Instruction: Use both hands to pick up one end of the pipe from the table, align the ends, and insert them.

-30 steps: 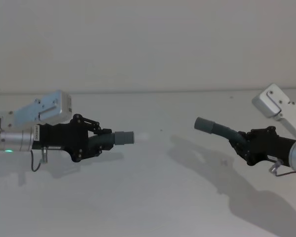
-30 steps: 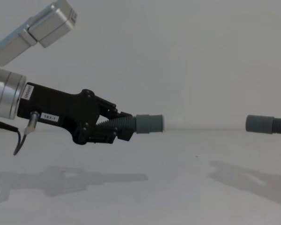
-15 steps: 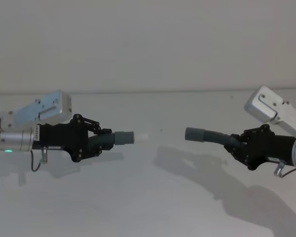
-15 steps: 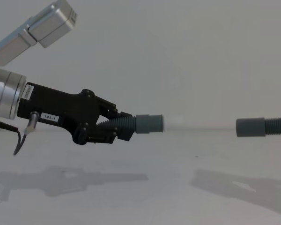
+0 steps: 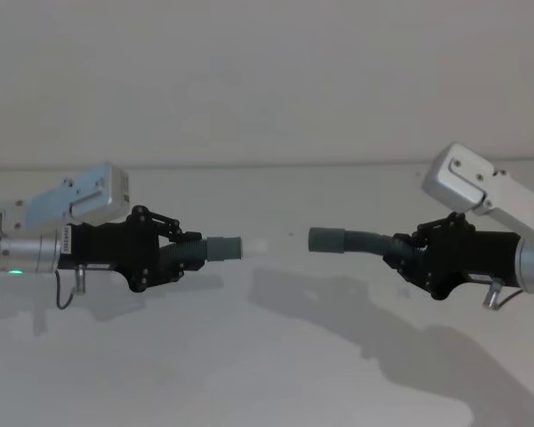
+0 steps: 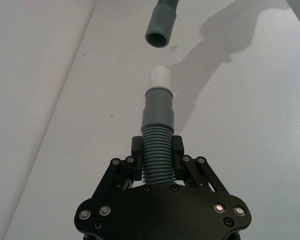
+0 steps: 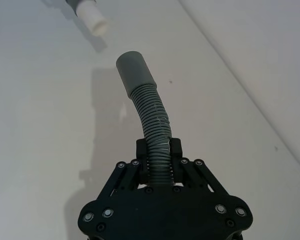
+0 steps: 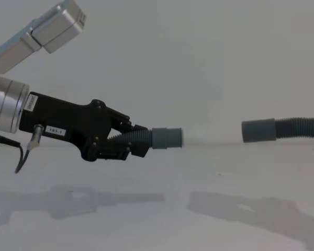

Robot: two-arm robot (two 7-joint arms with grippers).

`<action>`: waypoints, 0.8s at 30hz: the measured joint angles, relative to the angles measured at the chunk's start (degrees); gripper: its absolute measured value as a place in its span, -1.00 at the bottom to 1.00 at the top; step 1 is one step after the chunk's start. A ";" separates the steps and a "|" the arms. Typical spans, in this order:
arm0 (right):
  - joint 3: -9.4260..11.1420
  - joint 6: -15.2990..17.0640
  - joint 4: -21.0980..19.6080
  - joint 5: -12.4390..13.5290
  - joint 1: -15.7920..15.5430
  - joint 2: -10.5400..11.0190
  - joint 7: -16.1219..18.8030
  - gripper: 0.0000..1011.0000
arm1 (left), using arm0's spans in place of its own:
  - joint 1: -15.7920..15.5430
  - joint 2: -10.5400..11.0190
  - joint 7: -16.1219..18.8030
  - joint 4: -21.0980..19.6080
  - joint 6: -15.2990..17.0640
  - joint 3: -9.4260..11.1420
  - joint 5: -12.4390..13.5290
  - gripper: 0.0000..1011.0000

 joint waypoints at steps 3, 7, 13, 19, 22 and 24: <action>-0.17 -0.09 -0.24 0.47 0.51 -0.08 0.49 -0.53 | 0.00 0.00 0.00 0.00 0.00 0.00 0.00 -0.39; -0.25 -0.17 -0.45 1.06 0.94 -0.23 0.93 -0.53 | 0.00 0.00 0.00 0.00 0.00 0.00 0.00 -0.39; -0.51 -0.22 -0.68 2.04 1.46 -0.42 1.59 -0.53 | 0.00 0.00 0.00 0.00 0.00 0.00 0.00 -0.39; -1.15 -0.28 -0.75 2.68 2.04 -0.68 2.16 -0.53 | 0.00 0.00 0.00 0.00 0.00 0.00 0.00 -0.39; -1.57 -0.34 -0.71 2.82 2.43 -0.87 2.35 -0.53 | 0.00 0.00 0.00 0.00 0.00 0.00 0.00 -0.39; -1.78 -0.39 -0.65 2.90 2.61 -0.97 2.47 -0.53 | 0.00 0.00 0.00 0.00 0.00 0.00 0.00 -0.39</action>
